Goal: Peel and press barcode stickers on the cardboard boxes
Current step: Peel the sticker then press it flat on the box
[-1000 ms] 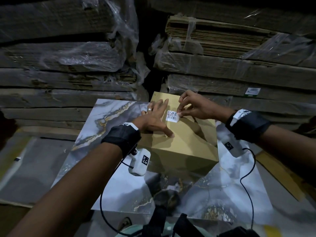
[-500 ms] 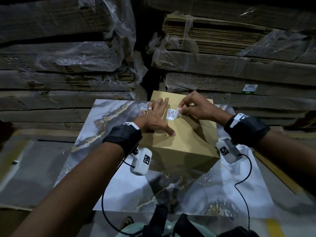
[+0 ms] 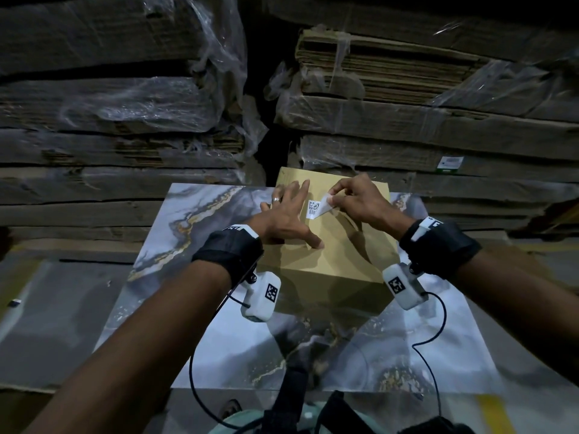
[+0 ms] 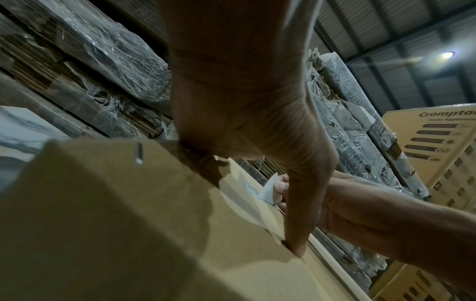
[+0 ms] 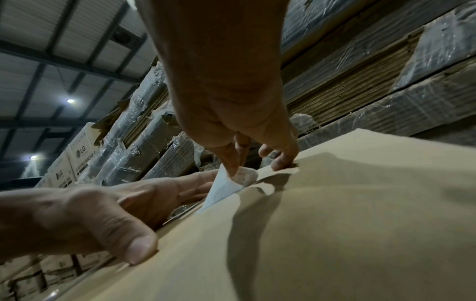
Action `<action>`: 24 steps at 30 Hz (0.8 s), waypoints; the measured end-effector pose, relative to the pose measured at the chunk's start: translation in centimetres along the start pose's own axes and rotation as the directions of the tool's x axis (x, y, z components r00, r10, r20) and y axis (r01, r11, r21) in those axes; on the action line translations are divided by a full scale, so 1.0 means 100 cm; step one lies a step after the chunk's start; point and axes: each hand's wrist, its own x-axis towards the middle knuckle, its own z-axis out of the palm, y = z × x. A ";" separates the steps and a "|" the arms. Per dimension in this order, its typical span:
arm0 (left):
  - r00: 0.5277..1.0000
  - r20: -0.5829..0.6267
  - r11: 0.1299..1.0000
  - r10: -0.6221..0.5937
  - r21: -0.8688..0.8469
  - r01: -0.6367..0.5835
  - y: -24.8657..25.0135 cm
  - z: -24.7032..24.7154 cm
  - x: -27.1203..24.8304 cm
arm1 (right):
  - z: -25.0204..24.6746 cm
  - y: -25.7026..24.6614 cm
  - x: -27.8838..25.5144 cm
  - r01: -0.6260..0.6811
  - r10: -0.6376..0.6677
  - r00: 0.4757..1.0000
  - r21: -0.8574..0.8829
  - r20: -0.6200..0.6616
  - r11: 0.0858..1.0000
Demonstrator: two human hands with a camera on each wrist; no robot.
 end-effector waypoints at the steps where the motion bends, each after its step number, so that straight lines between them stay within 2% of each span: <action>1: 1.000 0.000 1.000 -0.001 -0.001 0.001 0.000 0.000 0.000 | 0.001 -0.002 -0.003 -0.025 0.026 1.000 0.041 -0.015 0.999; 3: 1.000 0.001 1.000 -0.001 0.003 0.001 -0.001 0.000 0.001 | 0.000 -0.007 -0.008 -0.070 0.073 0.997 0.115 -0.022 0.991; 5: 1.000 0.008 1.000 0.002 0.010 -0.002 -0.001 0.000 0.001 | -0.005 -0.011 -0.011 -0.091 0.088 0.996 0.134 0.028 0.987; 7: 1.000 0.009 1.000 0.005 0.016 -0.005 0.000 0.000 0.001 | -0.014 -0.015 -0.014 -0.063 0.052 0.993 0.095 0.106 0.994; 9: 1.000 0.007 1.000 0.003 0.015 -0.004 0.000 0.001 0.002 | -0.024 -0.017 -0.016 -0.039 0.012 0.982 0.140 0.186 0.989; 11: 1.000 0.006 1.000 0.003 0.011 -0.003 0.000 0.001 0.002 | -0.031 -0.018 -0.018 0.046 -0.065 0.974 0.094 0.219 0.995; 12: 1.000 0.006 1.000 0.003 0.010 -0.003 0.000 0.000 0.003 | -0.033 -0.017 -0.019 0.126 -0.120 0.968 -0.012 0.221 0.992; 14: 1.000 0.007 1.000 0.005 0.014 -0.005 0.000 -0.001 0.002 | -0.030 -0.013 -0.018 0.311 -0.254 0.938 -0.253 0.235 0.916; 17: 1.000 0.006 1.000 0.006 0.016 -0.006 0.000 -0.001 0.002 | -0.015 -0.008 -0.014 0.489 -0.385 0.868 -0.405 0.313 0.772; 24: 1.000 -0.013 1.000 0.008 0.019 -0.008 -0.001 0.001 0.001 | -0.004 -0.018 -0.010 0.616 -0.504 0.787 -0.509 0.357 0.601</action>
